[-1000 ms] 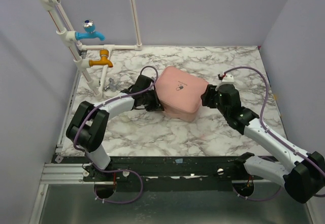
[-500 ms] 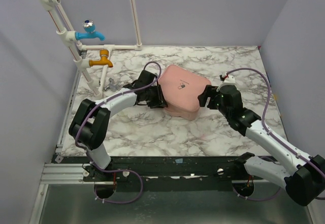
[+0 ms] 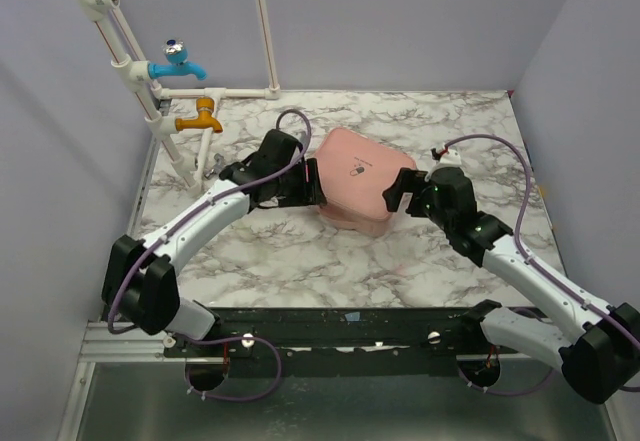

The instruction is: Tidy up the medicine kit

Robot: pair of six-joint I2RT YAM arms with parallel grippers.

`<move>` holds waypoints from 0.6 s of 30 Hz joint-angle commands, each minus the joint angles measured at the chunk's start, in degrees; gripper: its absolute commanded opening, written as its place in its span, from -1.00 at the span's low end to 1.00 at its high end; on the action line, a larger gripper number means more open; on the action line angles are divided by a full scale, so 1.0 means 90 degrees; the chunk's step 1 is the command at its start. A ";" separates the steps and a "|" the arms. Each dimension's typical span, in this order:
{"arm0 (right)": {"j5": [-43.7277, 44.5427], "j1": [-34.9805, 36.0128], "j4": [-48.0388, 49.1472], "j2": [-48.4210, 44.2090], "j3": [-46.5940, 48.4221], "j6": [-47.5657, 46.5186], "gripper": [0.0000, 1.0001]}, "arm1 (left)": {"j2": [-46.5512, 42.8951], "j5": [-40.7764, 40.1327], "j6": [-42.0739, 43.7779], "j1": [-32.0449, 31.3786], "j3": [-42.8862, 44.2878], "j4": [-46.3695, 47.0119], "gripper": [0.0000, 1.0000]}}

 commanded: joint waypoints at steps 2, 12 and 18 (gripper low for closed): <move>-0.0019 -0.0012 -0.0159 -0.0001 0.0301 0.0256 1.00 | -0.1034 -0.0842 0.0566 -0.0019 0.0043 -0.0701 0.24; 0.0639 -0.0011 -0.0800 0.0238 0.0667 0.0499 1.00 | -0.2644 -0.1462 0.1298 -0.0014 -0.0180 -0.0913 0.48; 0.0867 -0.0013 -0.0720 -0.0318 0.0432 0.0655 1.00 | -0.3591 -0.1971 0.1478 -0.0019 -0.0588 -0.0918 0.97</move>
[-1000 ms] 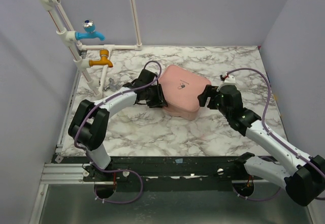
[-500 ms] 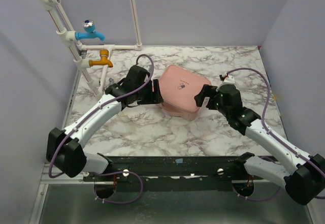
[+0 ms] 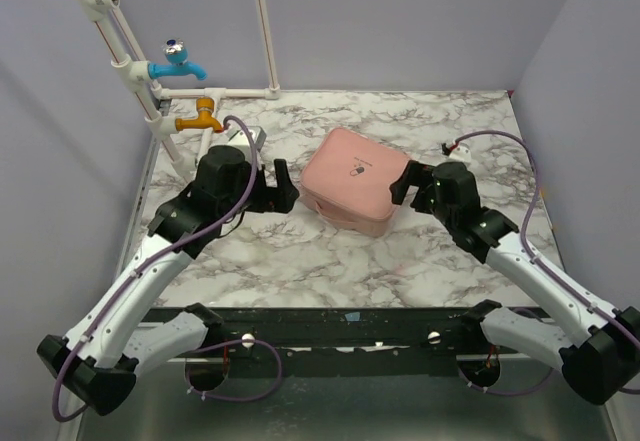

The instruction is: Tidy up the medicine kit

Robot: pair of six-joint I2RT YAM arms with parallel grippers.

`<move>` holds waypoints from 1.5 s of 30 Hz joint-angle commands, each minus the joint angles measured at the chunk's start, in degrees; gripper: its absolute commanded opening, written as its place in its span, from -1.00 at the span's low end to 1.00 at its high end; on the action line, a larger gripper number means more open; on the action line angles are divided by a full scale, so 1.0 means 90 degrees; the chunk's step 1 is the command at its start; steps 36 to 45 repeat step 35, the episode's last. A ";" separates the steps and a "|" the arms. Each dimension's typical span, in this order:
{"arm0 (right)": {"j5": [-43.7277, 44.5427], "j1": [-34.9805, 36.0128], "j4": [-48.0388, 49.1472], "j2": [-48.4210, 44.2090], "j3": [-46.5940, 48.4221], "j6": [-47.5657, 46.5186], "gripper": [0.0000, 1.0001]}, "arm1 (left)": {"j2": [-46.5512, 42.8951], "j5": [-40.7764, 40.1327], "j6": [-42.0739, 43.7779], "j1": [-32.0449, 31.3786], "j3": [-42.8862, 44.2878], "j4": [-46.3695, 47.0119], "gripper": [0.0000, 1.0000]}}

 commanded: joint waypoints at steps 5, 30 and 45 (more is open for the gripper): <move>0.0047 -0.0013 -0.0040 -0.0894 -0.0207 0.0351 1.00 | -0.1364 -0.0813 0.0336 0.0007 -0.0795 -0.0127 0.97; -0.0183 -0.0012 0.1308 -0.2154 -0.1831 0.0034 1.00 | -0.3439 -0.1375 0.0423 0.0009 -0.2066 0.0367 0.97; -0.0311 -0.0016 0.1176 -0.2366 -0.1727 -0.0172 1.00 | -0.3427 -0.1522 0.0423 0.0014 -0.2087 0.0339 0.97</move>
